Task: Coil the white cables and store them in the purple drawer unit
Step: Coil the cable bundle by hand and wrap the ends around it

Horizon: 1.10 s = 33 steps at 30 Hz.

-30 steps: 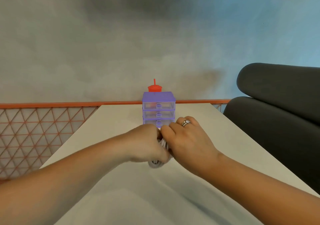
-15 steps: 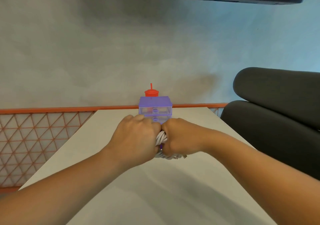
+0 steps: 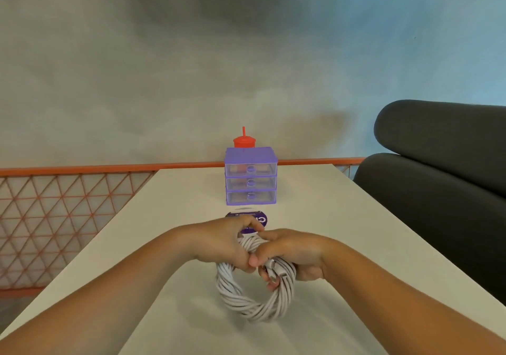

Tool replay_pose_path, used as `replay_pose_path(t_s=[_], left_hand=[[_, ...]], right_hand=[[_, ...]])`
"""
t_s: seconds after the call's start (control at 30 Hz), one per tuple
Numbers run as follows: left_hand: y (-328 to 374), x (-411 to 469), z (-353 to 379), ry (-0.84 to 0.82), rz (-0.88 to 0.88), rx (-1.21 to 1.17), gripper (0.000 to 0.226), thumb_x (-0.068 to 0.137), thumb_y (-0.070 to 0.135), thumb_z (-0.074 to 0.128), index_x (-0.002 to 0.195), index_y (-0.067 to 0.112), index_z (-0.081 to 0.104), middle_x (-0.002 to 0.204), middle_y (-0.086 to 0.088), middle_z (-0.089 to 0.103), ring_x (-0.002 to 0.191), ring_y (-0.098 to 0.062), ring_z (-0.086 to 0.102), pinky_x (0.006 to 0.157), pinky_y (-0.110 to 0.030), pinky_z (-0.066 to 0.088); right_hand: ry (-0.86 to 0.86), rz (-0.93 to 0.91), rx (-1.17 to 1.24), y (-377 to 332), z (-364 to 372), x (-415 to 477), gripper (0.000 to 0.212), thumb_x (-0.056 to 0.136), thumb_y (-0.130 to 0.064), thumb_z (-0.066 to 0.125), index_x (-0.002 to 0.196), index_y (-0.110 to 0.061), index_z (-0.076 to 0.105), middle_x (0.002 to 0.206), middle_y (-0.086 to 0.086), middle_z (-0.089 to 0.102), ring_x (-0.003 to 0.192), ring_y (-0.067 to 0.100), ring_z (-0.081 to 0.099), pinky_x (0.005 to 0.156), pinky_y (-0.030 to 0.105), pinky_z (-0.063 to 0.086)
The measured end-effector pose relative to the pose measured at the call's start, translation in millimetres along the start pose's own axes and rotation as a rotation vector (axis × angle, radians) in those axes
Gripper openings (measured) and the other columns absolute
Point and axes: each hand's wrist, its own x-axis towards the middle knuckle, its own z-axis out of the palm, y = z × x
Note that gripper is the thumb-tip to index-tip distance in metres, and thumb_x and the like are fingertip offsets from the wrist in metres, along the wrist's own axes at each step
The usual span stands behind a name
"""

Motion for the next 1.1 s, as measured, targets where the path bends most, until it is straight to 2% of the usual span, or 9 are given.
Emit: replay_pose_path(t_s=[0.17,0.27,0.4,0.5,0.63,0.8,0.87,0.97,1.1], left_hand=[[-20,5,17,-0.217,-0.135,-0.331,0.048,0.072,0.039,0.071,0.114,0.028,0.052,0.078,-0.001,0.057,0.062,-0.007,0.055,0.054,-0.02,0.046],[-33,12,34,-0.201,-0.147,-0.367,0.038,0.082,0.055,0.056,0.101,0.023,0.056,0.073,0.002,0.055,0.061,-0.006,0.053,0.053,-0.018,0.045],[-46,19,49,-0.099,-0.107,-0.347,0.053,0.06,0.072,0.064,0.074,0.021,0.058,0.062,0.008,0.059,0.055,-0.005,0.05,0.052,-0.017,0.038],[-55,25,56,-0.022,-0.101,-0.367,0.043,0.058,0.065,0.062,0.065,0.023,0.059,0.059,0.009,0.06,0.057,-0.008,0.051,0.059,-0.022,0.038],[-59,30,62,-0.002,-0.116,-0.35,0.039,0.072,0.059,0.061,0.061,0.021,0.058,0.06,0.005,0.06,0.059,-0.014,0.05,0.061,-0.026,0.037],[-53,34,65,0.004,-0.042,-0.357,0.025,0.086,0.045,0.058,0.078,0.021,0.056,0.062,0.009,0.059,0.059,-0.007,0.052,0.059,-0.02,0.04],[-52,35,64,0.026,-0.025,-0.376,0.025,0.089,0.036,0.057,0.071,0.019,0.056,0.061,0.007,0.058,0.058,-0.006,0.052,0.06,-0.018,0.041],[-51,36,66,0.077,-0.037,-0.447,0.03,0.082,0.039,0.064,0.072,0.011,0.06,0.061,0.004,0.058,0.057,-0.007,0.052,0.059,-0.016,0.042],[-52,38,70,0.184,-0.081,-0.51,0.034,0.079,0.038,0.066,0.076,0.005,0.066,0.07,-0.007,0.065,0.067,-0.018,0.058,0.07,-0.03,0.045]], right_hand=[[0.151,-0.047,0.202,40,-4,9,0.004,0.085,-0.01,0.06,0.082,-0.007,0.06,0.065,0.005,0.062,0.055,0.013,0.053,0.053,0.024,0.045],[0.216,-0.003,0.266,65,-7,20,0.024,0.087,-0.02,0.06,0.097,0.002,0.063,0.078,0.011,0.065,0.063,0.016,0.061,0.056,0.024,0.05],[0.207,-0.01,0.374,82,-12,26,0.026,0.087,-0.023,0.059,0.097,-0.001,0.067,0.093,0.015,0.07,0.079,0.02,0.065,0.071,0.027,0.051],[0.279,-0.046,0.31,84,-12,30,0.031,0.088,-0.03,0.057,0.093,0.0,0.064,0.076,0.008,0.069,0.06,0.011,0.065,0.055,0.023,0.051],[0.464,-0.015,-0.017,90,-15,40,0.036,0.086,-0.043,0.059,0.084,-0.008,0.06,0.088,0.01,0.068,0.081,0.02,0.065,0.079,0.032,0.053],[0.425,-0.011,0.186,93,-23,36,0.042,0.076,-0.044,0.065,0.081,-0.002,0.066,0.068,0.01,0.067,0.059,0.019,0.062,0.06,0.03,0.052],[0.418,-0.003,0.199,94,-24,34,0.058,0.067,-0.051,0.069,0.092,0.0,0.068,0.084,0.014,0.072,0.077,0.025,0.068,0.07,0.033,0.056],[0.475,-0.065,0.055,93,-21,31,0.082,0.053,-0.067,0.073,0.097,0.001,0.063,0.092,0.014,0.07,0.084,0.022,0.065,0.077,0.037,0.052],[0.682,-0.141,-0.528,86,-9,24,0.064,0.068,-0.047,0.076,0.12,-0.024,0.047,0.106,-0.009,0.051,0.096,0.011,0.051,0.076,0.022,0.038]])
